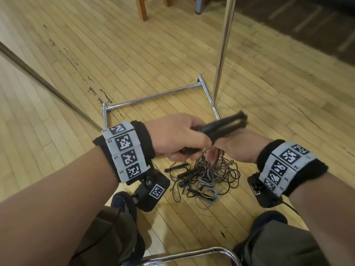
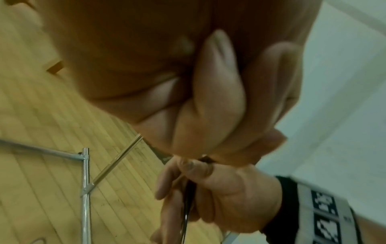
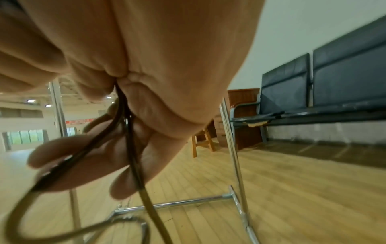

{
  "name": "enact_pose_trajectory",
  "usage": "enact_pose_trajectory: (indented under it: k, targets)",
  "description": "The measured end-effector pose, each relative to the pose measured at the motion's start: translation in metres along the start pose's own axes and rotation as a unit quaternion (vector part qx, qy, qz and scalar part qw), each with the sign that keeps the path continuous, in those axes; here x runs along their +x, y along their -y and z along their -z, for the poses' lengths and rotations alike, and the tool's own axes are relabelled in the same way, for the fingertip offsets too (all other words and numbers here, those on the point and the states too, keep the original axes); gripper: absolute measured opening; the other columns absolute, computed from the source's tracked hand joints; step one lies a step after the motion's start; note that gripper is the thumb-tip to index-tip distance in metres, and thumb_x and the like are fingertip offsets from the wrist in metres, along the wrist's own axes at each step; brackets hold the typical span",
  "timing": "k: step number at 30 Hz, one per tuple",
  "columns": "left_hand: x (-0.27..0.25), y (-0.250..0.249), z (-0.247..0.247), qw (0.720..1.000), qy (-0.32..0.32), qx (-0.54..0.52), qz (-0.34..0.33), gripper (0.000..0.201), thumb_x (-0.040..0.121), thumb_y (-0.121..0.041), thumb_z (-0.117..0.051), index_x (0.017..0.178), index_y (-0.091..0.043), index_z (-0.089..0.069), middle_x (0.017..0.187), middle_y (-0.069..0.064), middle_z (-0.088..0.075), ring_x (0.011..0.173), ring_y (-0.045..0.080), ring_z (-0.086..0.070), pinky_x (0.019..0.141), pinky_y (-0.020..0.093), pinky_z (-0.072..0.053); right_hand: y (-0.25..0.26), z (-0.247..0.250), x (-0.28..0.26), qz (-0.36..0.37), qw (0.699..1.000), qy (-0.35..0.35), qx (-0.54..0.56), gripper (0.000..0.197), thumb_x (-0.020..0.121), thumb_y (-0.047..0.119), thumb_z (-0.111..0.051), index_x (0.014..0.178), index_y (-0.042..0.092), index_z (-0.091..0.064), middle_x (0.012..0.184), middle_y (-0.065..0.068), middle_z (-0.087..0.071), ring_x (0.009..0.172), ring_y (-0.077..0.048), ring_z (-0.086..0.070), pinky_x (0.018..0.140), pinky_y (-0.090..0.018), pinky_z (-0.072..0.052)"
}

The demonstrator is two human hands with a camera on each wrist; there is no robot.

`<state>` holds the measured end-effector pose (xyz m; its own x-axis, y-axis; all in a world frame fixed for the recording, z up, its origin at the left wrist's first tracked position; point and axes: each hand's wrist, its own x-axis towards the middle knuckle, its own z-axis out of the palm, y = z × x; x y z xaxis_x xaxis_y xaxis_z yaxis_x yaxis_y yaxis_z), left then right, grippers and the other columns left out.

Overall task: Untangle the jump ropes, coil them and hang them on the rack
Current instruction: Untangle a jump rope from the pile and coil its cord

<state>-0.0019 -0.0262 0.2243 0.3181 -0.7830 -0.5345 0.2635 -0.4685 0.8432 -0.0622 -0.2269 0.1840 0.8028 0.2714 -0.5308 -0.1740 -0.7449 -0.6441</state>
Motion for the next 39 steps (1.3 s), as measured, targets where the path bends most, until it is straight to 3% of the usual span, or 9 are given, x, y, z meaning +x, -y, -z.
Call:
enact_pose_trajectory:
  k: [7, 13, 17, 20, 23, 26, 30, 32, 39]
  targets:
    - [0.005, 0.004, 0.001, 0.966, 0.043, 0.227, 0.119, 0.015, 0.093, -0.016, -0.069, 0.105, -0.02, -0.062, 0.066, 0.001, -0.07, 0.043, 0.014, -0.052, 0.046, 0.024, -0.044, -0.013, 0.01, 0.002, 0.048, 0.994, -0.093, -0.039, 0.023, 0.096, 0.027, -0.069, 0.075, 0.036, -0.067, 0.073, 0.028, -0.066, 0.066, 0.006, -0.06, 0.058, -0.014, -0.042]
    - [0.024, 0.021, -0.028, 0.895, 0.002, 0.401, 0.198, 0.013, 0.093, -0.031, -0.066, 0.099, -0.02, -0.066, 0.064, -0.005, -0.071, 0.043, 0.011, -0.057, 0.049, 0.025, -0.05, 0.017, 0.005, -0.01, 0.101, 0.963, -0.117, -0.221, 0.033, 0.101, 0.046, -0.054, 0.072, 0.029, -0.053, 0.067, 0.007, -0.056, 0.067, -0.012, -0.054, 0.06, -0.031, -0.044]
    - [0.032, 0.021, -0.01, 0.93, -0.147, 0.276, 0.195, 0.014, 0.102, -0.019, -0.056, 0.108, -0.009, -0.063, 0.072, 0.003, -0.07, 0.04, 0.013, -0.059, 0.039, 0.022, -0.047, 0.037, 0.008, -0.023, 0.113, 0.92, -0.164, -0.337, 0.023, 0.102, 0.037, -0.043, 0.081, 0.03, -0.044, 0.069, 0.009, -0.047, 0.062, -0.007, -0.044, 0.053, -0.027, -0.03]
    - [0.03, 0.021, 0.007, 0.957, -0.231, 0.062, 0.162, 0.016, 0.105, -0.012, -0.058, 0.118, -0.004, -0.057, 0.086, 0.012, -0.075, 0.056, 0.022, -0.072, 0.047, 0.029, -0.059, 0.035, 0.006, -0.026, 0.088, 0.938, -0.155, -0.296, 0.024, 0.105, 0.041, -0.035, 0.087, 0.029, -0.044, 0.072, 0.008, -0.049, 0.062, -0.006, -0.045, 0.053, -0.027, -0.03]
    - [0.024, 0.022, 0.015, 0.966, -0.225, -0.076, 0.103, 0.017, 0.098, -0.002, -0.066, 0.114, 0.002, -0.06, 0.097, 0.02, -0.071, 0.074, 0.031, -0.074, 0.057, 0.032, -0.064, 0.026, -0.002, -0.021, 0.069, 0.965, -0.107, -0.227, 0.029, 0.109, 0.043, -0.029, 0.087, 0.029, -0.042, 0.07, 0.004, -0.053, 0.061, -0.01, -0.049, 0.053, -0.031, -0.034]
    - [0.021, 0.023, 0.02, 0.981, -0.148, -0.106, 0.067, 0.022, 0.088, 0.001, -0.074, 0.105, -0.003, -0.06, 0.075, 0.016, -0.058, 0.05, 0.021, -0.056, 0.04, 0.022, -0.05, 0.014, -0.007, -0.013, 0.054, 0.98, -0.08, -0.172, 0.027, 0.109, 0.041, -0.034, 0.09, 0.028, -0.047, 0.072, 0.001, -0.058, 0.063, -0.014, -0.055, 0.056, -0.034, -0.041]
    - [0.018, 0.021, 0.018, 0.991, -0.07, -0.115, 0.026, 0.027, 0.088, -0.031, -0.084, 0.086, -0.013, -0.064, 0.074, 0.018, -0.048, 0.04, 0.015, -0.044, 0.034, 0.019, -0.033, -0.001, -0.007, -0.005, 0.036, 0.983, -0.093, -0.153, 0.028, 0.109, 0.041, -0.037, 0.101, 0.024, -0.057, 0.078, 0.002, -0.061, 0.069, -0.013, -0.057, 0.057, -0.032, -0.042]
    - [0.019, 0.019, 0.014, 0.987, -0.102, -0.126, 0.009, 0.035, 0.094, -0.044, -0.075, 0.085, -0.012, -0.066, 0.071, 0.012, -0.058, 0.038, 0.013, -0.047, 0.032, 0.018, -0.037, -0.005, -0.007, -0.003, 0.023, 0.985, -0.1, -0.141, 0.031, 0.109, 0.042, -0.037, 0.098, 0.022, -0.058, 0.078, 0.001, -0.062, 0.07, -0.013, -0.058, 0.057, -0.031, -0.039]
    - [0.024, 0.017, 0.008, 0.948, -0.252, -0.192, 0.01, 0.03, 0.106, -0.029, -0.055, 0.094, -0.002, -0.06, 0.064, 0.01, -0.065, 0.042, 0.017, -0.053, 0.032, 0.021, -0.037, -0.016, -0.011, 0.006, 0.01, 0.988, -0.111, -0.105, 0.046, 0.105, 0.049, -0.047, 0.081, 0.011, -0.059, 0.081, -0.006, -0.06, 0.068, -0.018, -0.055, 0.057, -0.031, -0.039]
